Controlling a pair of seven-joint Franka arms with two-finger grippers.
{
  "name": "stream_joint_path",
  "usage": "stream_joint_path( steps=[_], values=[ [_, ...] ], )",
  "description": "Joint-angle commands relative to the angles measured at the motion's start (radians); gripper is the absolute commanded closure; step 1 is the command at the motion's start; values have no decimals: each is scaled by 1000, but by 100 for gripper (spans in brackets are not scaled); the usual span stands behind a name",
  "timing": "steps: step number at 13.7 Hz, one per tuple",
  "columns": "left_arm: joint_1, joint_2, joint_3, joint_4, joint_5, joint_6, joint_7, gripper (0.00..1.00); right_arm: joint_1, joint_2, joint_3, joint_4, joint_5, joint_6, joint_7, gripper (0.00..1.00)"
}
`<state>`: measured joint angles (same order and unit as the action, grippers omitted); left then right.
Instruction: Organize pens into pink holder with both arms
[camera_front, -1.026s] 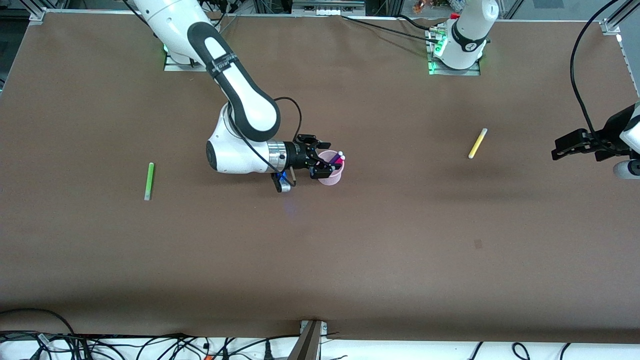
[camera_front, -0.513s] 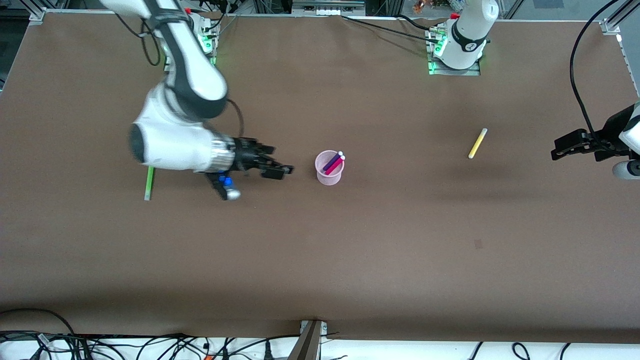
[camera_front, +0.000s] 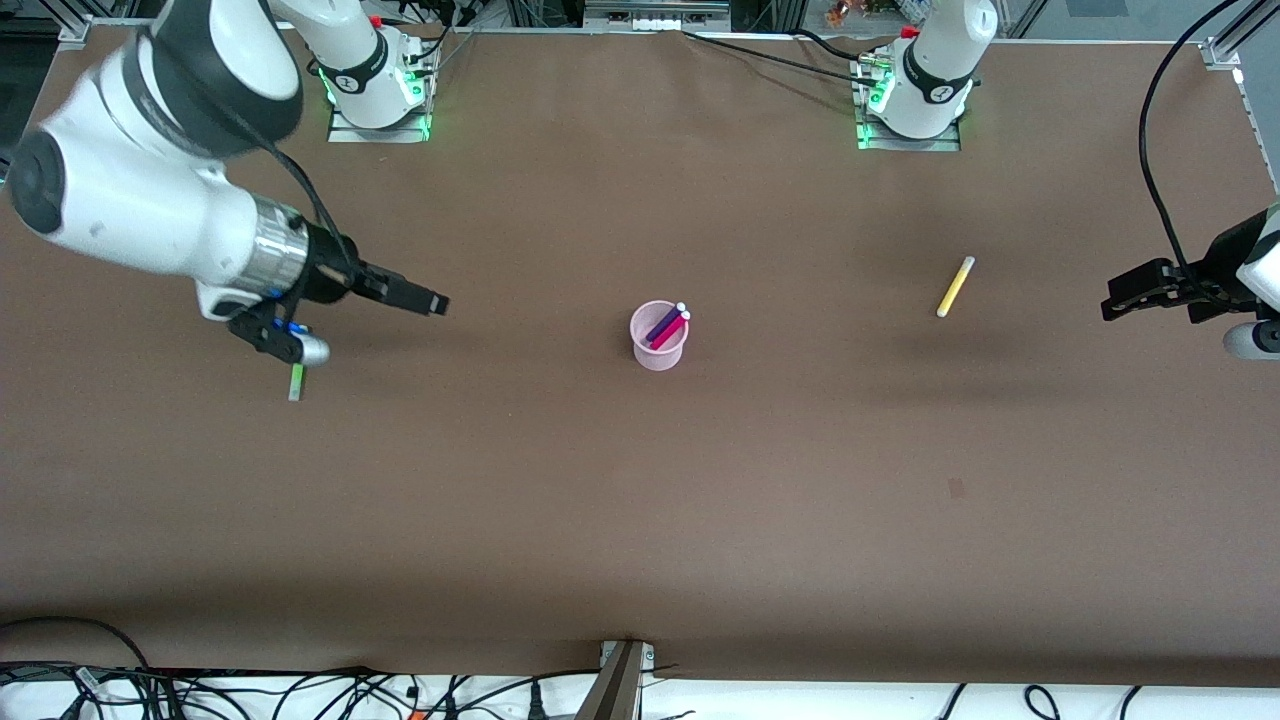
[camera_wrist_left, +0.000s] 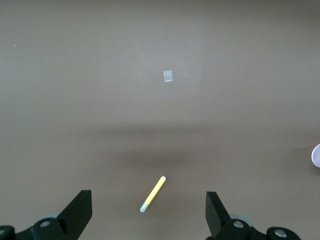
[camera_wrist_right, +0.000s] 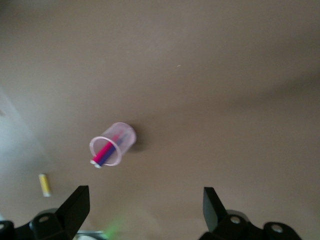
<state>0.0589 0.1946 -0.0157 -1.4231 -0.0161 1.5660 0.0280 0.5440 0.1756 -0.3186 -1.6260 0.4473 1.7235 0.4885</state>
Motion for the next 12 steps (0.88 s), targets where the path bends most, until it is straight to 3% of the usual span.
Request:
stream_joint_path(
  steps=[1, 5, 8, 12],
  values=[
    [-4, -3, 2, 0, -8, -6, 3, 0, 7, -111, -29, -40, -134, -76, -114, 0],
    [-4, -4, 2, 0, -8, -6, 3, 0, -21, -191, -70, -69, -252, -127, -296, 0],
    [-4, -3, 2, 0, -8, -6, 4, 0, -155, -229, 13, -77, -372, -134, -476, 0],
    [-4, -4, 2, -3, -8, -6, 6, 0, -310, -252, 116, -72, -409, -151, -568, 0]
  ],
)
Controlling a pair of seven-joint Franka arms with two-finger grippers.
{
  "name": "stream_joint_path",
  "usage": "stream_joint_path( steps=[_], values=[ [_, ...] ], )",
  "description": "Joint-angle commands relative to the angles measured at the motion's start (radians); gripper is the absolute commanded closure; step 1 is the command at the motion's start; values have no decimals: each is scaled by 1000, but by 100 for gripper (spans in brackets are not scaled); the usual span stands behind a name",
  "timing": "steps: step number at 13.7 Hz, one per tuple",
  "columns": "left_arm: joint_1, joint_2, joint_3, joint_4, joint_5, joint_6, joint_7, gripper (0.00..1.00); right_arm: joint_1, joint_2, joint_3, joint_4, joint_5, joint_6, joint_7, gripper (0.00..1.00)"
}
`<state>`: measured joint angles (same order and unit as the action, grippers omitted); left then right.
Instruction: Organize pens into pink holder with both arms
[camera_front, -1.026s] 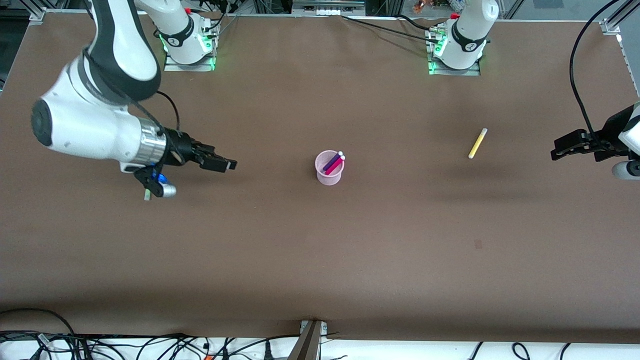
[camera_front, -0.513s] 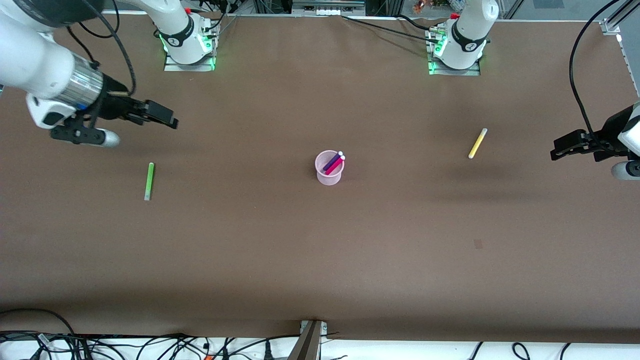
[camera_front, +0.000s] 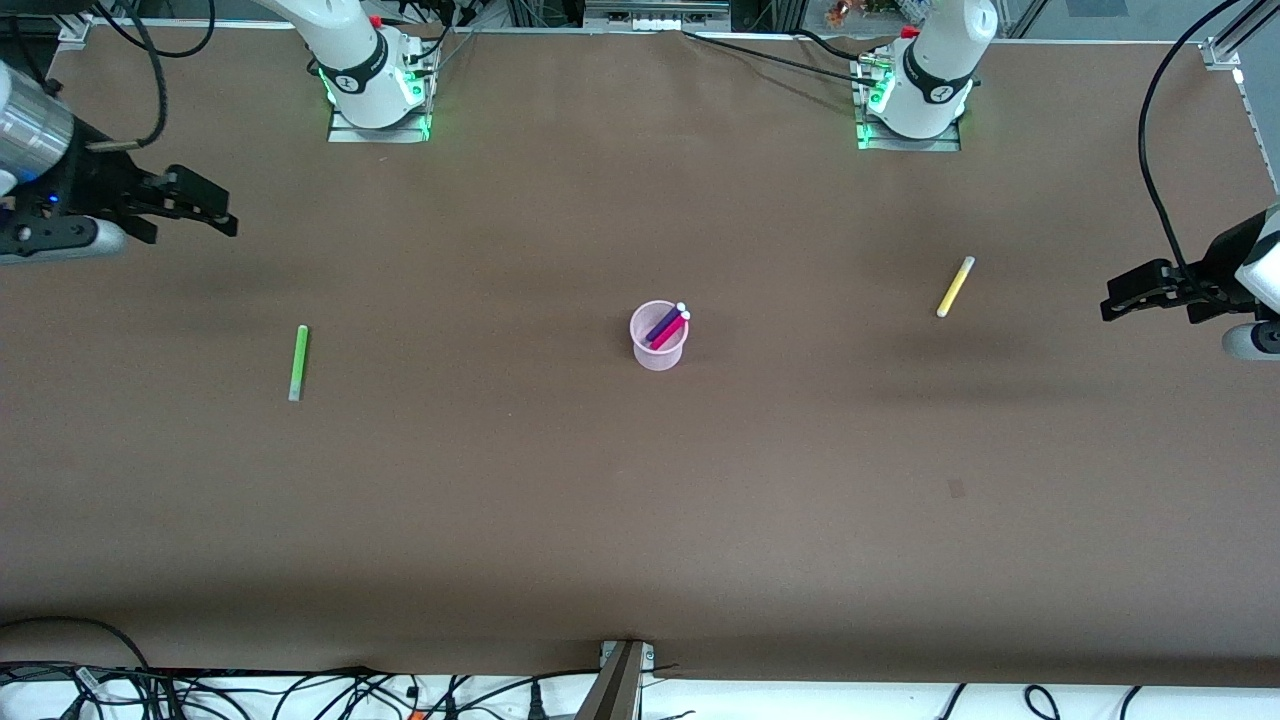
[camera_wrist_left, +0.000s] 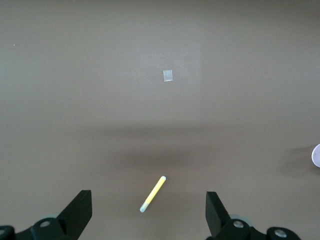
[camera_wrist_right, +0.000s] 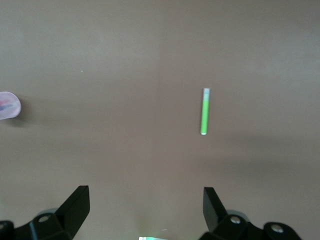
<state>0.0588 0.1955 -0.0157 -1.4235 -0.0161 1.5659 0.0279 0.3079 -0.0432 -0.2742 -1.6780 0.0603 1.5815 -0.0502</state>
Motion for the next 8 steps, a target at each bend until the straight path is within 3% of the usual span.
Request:
stream_joint_path(
  steps=[1, 6, 8],
  values=[
    [-4, -5, 2, -3, -8, -4, 9, 0, -76, -35, 73, -19, -22, -15, -28, 0],
    [-17, -5, -15, -2, -8, 5, 10, 0, -67, -34, 113, -11, -25, -24, 102, 0],
    [-22, -5, -23, -2, -8, 5, 4, 0, -67, -29, 119, 9, -72, -28, 101, 0]
  ],
)
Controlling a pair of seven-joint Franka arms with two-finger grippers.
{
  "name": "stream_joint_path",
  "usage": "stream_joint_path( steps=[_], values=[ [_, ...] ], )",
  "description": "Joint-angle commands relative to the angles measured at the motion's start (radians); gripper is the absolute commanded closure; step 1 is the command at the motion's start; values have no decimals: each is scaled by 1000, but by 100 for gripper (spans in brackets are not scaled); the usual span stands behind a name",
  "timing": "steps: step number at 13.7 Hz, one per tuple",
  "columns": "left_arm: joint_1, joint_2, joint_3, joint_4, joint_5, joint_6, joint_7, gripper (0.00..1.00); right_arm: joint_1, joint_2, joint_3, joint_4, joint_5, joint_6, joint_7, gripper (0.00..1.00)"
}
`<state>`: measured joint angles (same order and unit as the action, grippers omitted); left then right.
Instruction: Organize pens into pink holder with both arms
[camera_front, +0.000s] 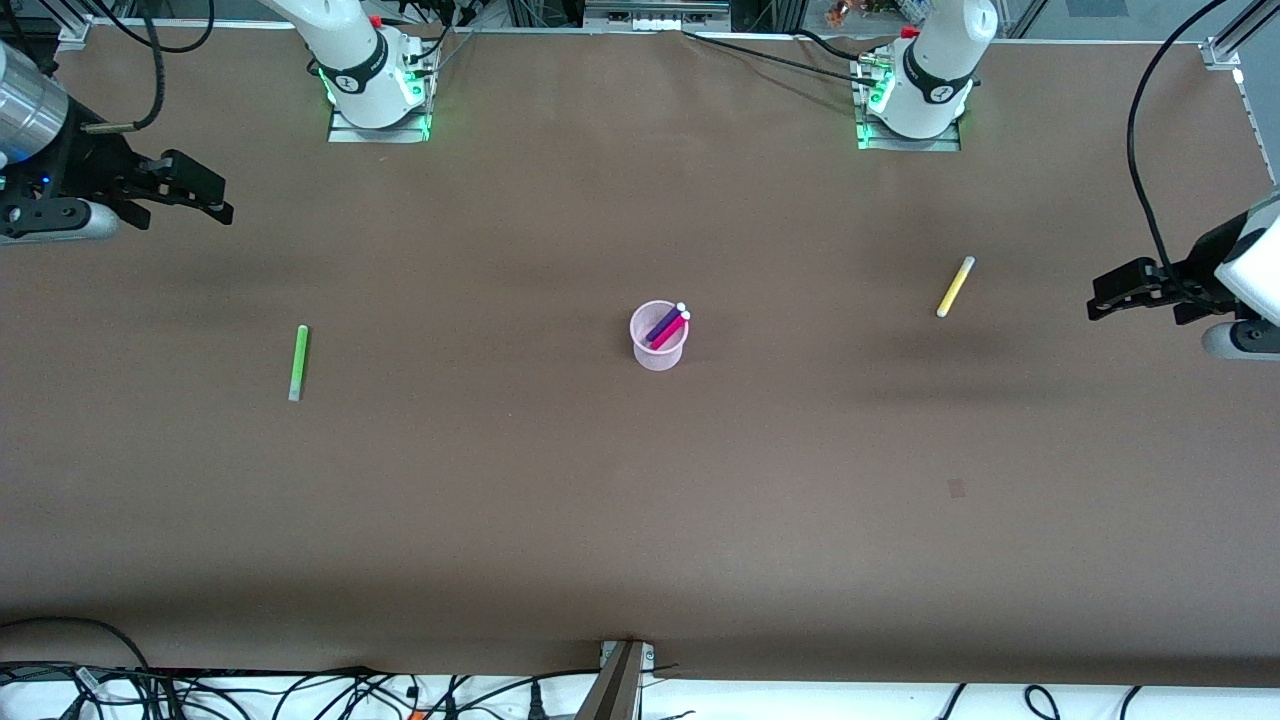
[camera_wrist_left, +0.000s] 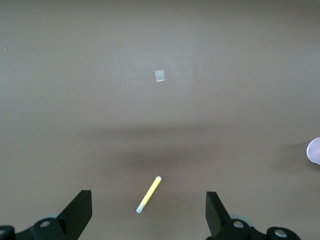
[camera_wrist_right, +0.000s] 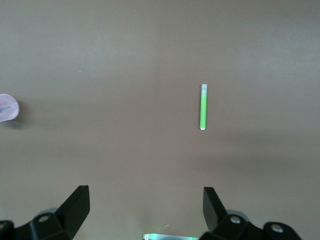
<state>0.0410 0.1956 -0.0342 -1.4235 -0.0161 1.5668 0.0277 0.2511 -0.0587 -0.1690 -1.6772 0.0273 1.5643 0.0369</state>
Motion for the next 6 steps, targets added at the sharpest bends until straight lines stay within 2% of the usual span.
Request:
stream_joint_path(
  steps=[1, 6],
  values=[
    [-4, -4, -4, -2, -8, 4, 5, 0, -10, -10, 13, 19, -38, -10, 14, 0],
    [-4, -4, -4, -3, -8, 2, 5, 0, -12, 11, 10, 47, -33, -9, 14, 0]
  ],
)
